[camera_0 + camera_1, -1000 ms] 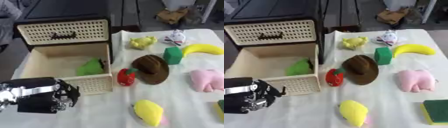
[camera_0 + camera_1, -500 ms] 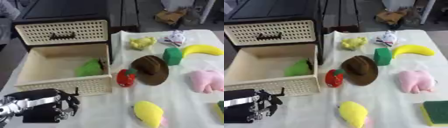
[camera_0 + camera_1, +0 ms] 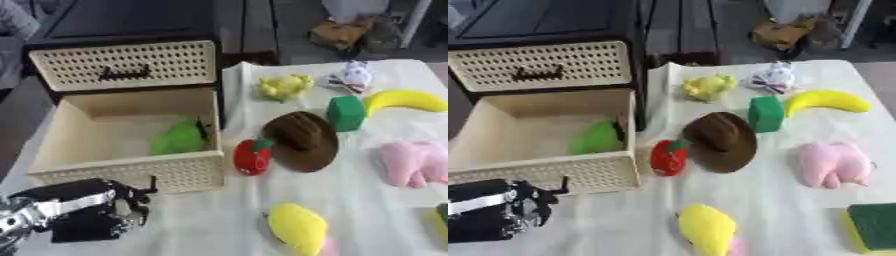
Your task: Pick up objects from table and place into drawer.
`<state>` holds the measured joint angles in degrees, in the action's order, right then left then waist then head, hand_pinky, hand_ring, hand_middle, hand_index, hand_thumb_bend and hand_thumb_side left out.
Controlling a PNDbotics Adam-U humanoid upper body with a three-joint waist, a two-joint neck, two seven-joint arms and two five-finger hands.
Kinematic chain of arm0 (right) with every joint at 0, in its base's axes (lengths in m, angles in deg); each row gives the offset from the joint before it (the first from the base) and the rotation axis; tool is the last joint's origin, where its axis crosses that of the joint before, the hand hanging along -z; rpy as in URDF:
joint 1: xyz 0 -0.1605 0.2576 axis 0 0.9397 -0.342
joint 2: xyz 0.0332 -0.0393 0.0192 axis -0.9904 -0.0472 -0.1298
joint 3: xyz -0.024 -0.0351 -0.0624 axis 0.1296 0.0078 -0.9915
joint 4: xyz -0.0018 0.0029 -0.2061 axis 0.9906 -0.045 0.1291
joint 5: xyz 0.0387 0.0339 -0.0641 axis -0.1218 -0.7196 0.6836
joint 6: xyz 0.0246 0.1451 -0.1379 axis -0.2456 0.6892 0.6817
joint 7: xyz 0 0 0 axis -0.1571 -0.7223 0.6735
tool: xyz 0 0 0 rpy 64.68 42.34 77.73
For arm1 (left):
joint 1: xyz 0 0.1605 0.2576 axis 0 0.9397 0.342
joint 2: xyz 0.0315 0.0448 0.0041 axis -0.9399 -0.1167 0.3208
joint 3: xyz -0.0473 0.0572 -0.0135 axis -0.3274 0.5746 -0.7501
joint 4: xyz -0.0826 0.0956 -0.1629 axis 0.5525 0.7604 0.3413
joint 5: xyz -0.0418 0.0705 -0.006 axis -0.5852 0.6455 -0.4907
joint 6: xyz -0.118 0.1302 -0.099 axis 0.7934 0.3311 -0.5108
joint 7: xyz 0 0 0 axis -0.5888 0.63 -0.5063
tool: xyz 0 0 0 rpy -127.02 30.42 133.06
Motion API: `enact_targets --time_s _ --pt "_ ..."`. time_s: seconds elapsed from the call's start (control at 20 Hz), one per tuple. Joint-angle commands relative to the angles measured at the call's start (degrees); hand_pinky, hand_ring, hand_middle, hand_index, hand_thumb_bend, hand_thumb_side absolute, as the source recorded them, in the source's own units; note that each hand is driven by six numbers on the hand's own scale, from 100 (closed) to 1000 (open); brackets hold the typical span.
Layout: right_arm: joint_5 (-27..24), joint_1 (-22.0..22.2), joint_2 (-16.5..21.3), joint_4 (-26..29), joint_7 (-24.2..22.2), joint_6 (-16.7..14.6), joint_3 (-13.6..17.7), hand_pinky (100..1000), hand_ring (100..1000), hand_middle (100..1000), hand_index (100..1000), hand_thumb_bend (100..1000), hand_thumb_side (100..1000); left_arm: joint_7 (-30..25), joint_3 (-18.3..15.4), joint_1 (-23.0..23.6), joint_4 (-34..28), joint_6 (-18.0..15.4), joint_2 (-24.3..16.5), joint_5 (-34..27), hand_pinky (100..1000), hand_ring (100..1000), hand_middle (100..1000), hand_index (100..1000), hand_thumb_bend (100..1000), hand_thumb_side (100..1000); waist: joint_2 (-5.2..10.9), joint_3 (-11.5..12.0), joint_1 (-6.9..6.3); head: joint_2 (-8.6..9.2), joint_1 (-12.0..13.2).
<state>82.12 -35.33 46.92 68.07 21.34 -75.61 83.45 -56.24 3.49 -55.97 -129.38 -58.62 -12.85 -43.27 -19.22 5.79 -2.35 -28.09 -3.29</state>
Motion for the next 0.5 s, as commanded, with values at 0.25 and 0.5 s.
enact_targets --time_s 0.25,0.5 --pt "-1.01 -0.59 0.98 0.89 0.83 -0.55 1.22 348 575 515 717 122 838 -8.72 -0.47 -0.62 8.07 8.41 1.13 1.18 408 631 815 965 100 1000 0.66 -0.27 0.23 0.84 0.33" --pt "-0.94 -1.21 0.35 0.89 0.84 -0.08 1.11 348 573 515 716 118 837 -7.29 -0.76 -1.28 13.85 7.07 2.89 1.59 417 644 829 967 100 1000 0.43 -0.41 0.26 1.08 0.49"
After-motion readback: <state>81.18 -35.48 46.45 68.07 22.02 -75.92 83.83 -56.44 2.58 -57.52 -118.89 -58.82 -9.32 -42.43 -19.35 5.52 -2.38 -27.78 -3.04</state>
